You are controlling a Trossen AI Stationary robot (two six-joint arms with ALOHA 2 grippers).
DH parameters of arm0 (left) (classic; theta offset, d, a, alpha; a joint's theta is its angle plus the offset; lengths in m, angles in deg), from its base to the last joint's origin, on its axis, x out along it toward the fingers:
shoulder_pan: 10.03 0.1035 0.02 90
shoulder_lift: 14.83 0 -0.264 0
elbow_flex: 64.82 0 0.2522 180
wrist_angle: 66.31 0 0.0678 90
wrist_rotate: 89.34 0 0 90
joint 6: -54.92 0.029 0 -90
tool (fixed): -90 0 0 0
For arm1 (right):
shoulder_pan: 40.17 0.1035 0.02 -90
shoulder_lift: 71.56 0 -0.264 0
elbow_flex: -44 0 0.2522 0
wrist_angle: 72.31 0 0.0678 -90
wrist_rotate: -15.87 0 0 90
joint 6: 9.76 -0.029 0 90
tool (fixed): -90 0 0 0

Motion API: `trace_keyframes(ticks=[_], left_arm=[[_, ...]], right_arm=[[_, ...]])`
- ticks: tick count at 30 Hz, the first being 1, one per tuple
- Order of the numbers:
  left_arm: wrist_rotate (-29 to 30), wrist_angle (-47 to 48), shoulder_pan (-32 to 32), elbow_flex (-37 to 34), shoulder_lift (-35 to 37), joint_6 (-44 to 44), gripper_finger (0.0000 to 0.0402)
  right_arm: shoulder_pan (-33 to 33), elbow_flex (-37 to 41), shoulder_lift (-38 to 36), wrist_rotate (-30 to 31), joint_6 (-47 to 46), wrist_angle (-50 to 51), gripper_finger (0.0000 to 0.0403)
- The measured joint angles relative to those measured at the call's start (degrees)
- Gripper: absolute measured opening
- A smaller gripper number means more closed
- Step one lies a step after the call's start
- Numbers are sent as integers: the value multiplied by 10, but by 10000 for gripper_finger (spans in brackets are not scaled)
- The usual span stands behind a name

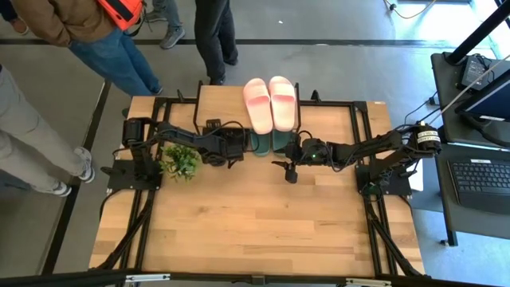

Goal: Pick and place slides into the shelf
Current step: Put the black slide under the shelf

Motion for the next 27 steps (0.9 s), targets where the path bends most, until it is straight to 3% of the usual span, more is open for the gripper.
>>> trace_keyframes(ticks=[11, 17, 27], left_arm=[[15, 2, -5, 0, 0, -2, 160], [-24, 2, -6, 0, 0, -1, 160], [-16, 11, -21, 0, 0, -2, 160]], right_arm=[[0, 0, 0, 0, -2, 0, 197], [0, 0, 0, 0, -3, 0, 197], [0, 0, 0, 0, -4, 0, 197]])
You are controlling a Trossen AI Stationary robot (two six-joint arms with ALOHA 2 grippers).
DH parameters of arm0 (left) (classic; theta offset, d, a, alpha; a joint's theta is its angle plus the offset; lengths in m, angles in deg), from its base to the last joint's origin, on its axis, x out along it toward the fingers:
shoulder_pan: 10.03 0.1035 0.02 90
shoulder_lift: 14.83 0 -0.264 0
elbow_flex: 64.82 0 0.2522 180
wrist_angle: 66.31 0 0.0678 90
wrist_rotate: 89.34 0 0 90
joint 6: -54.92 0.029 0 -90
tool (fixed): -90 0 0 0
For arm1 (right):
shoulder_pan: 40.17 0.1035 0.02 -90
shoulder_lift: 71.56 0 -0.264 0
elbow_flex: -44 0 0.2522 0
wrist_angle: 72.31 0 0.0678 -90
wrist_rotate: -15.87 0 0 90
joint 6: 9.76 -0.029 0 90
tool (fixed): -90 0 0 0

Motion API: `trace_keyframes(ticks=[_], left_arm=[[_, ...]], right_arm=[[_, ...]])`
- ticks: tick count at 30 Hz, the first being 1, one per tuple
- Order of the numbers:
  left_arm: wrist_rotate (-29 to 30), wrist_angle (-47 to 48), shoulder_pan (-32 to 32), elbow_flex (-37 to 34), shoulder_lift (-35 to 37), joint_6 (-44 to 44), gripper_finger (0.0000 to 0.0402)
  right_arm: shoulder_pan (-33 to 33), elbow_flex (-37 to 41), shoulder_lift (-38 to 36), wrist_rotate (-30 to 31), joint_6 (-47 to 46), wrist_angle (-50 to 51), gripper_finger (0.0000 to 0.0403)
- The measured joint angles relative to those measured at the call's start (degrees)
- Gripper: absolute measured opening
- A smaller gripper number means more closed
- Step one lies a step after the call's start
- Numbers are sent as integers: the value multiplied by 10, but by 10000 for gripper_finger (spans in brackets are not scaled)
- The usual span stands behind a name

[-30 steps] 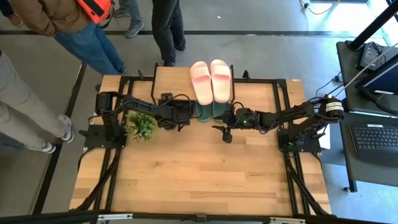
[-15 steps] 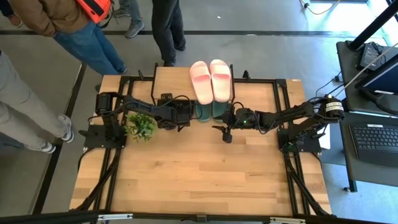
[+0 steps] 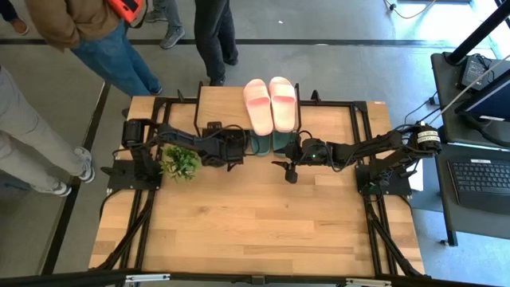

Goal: Pick and place slides into the shelf
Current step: Put the black slide under the shelf

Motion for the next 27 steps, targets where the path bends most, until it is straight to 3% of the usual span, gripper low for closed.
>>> trace_keyframes(ticks=[6, 27], left_arm=[[44, 0, -19, 0, 1, -1, 160], [51, 14, -61, 0, 1, -17, 160]], right_arm=[[0, 0, 0, 0, 0, 0, 197], [0, 0, 0, 0, 0, 0, 197]])
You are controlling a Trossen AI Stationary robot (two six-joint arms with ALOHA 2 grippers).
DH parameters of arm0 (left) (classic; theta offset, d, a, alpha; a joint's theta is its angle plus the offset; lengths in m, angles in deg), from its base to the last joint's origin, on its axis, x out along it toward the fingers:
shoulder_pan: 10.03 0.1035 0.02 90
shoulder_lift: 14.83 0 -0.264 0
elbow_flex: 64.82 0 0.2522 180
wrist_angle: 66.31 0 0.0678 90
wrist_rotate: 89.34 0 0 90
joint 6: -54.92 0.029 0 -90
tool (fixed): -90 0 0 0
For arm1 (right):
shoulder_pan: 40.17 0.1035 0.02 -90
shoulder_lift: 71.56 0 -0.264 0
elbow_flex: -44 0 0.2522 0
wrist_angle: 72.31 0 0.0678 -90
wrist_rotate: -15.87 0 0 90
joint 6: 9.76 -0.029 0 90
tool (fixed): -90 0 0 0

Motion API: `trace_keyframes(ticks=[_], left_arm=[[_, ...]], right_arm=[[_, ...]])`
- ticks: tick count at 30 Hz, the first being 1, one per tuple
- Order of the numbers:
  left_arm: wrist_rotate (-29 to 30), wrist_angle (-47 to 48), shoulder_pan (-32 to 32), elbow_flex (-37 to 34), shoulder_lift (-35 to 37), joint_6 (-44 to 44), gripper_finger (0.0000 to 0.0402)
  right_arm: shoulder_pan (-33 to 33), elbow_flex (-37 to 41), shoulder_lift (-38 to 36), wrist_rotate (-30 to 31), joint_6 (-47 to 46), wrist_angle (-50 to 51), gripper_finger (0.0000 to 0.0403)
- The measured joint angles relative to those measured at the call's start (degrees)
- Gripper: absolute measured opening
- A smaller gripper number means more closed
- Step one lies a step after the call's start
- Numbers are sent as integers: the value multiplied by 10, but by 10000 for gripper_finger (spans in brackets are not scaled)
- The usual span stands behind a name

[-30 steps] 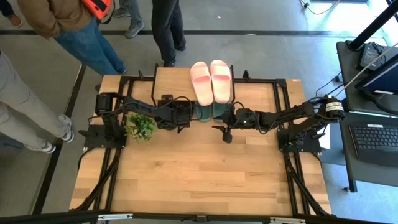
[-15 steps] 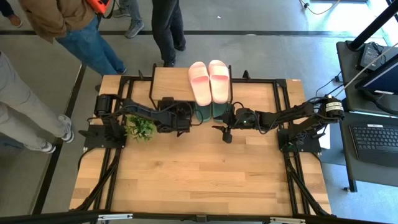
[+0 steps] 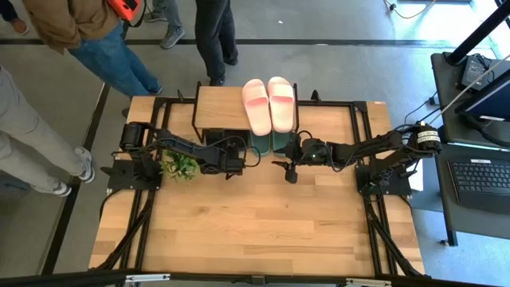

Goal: Pick and place slides into the shelf
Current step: Put the black slide under the shelf

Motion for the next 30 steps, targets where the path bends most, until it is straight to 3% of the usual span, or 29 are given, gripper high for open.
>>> trace_keyframes(ticks=[10, 22, 30], left_arm=[[5, 9, -12, 0, 10, -1, 160], [-21, 17, -39, 0, 84, -4, 160], [-92, 22, -85, 0, 116, -33, 160]], right_arm=[[0, 0, 0, 0, 0, 0, 197], [0, 0, 0, 0, 2, 4, 197], [0, 0, 0, 0, 2, 5, 197]])
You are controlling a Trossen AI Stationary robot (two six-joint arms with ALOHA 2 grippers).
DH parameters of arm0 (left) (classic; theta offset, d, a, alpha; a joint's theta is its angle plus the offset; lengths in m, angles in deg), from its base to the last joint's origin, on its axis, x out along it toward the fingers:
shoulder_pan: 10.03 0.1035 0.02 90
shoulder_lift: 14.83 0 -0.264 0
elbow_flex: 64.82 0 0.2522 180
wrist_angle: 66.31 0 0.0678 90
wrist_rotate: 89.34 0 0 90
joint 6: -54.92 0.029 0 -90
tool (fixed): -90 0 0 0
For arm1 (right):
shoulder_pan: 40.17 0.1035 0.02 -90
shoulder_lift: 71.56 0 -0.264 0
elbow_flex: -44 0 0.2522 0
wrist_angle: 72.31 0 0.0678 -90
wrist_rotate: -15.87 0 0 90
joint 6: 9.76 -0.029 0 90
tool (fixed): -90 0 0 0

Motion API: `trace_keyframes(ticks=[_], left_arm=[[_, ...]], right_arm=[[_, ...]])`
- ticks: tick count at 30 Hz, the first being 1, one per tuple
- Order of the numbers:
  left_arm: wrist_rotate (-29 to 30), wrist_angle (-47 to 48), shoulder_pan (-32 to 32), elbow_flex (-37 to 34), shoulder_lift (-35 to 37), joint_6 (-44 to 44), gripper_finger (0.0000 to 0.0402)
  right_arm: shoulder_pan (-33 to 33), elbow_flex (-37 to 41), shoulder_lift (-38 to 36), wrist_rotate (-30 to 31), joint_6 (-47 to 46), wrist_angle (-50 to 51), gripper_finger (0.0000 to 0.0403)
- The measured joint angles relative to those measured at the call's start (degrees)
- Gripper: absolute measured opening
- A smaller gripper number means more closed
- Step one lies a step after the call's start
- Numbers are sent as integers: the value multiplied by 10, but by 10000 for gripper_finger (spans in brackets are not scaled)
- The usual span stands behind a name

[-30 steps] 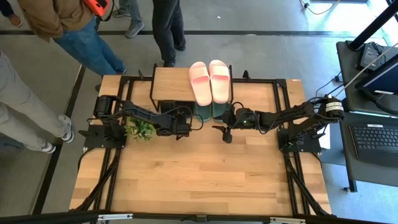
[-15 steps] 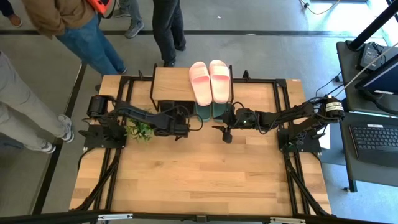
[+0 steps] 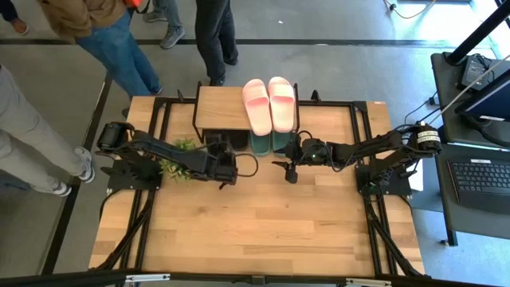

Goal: Pick and place slides into the shelf
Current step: Put the black slide under the shelf

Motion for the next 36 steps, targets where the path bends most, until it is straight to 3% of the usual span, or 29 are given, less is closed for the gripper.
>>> trace_keyframes(ticks=[15, 20, 36], left_arm=[[-85, 11, -105, 0, 8, -85, 160], [-110, 41, -102, 0, 8, -133, 160], [-113, 40, -56, -1, -77, -132, 160]], right_arm=[[0, 0, 0, 0, 0, 0, 197], [0, 0, 0, 0, 1, 0, 197], [0, 0, 0, 0, 3, -1, 197]])
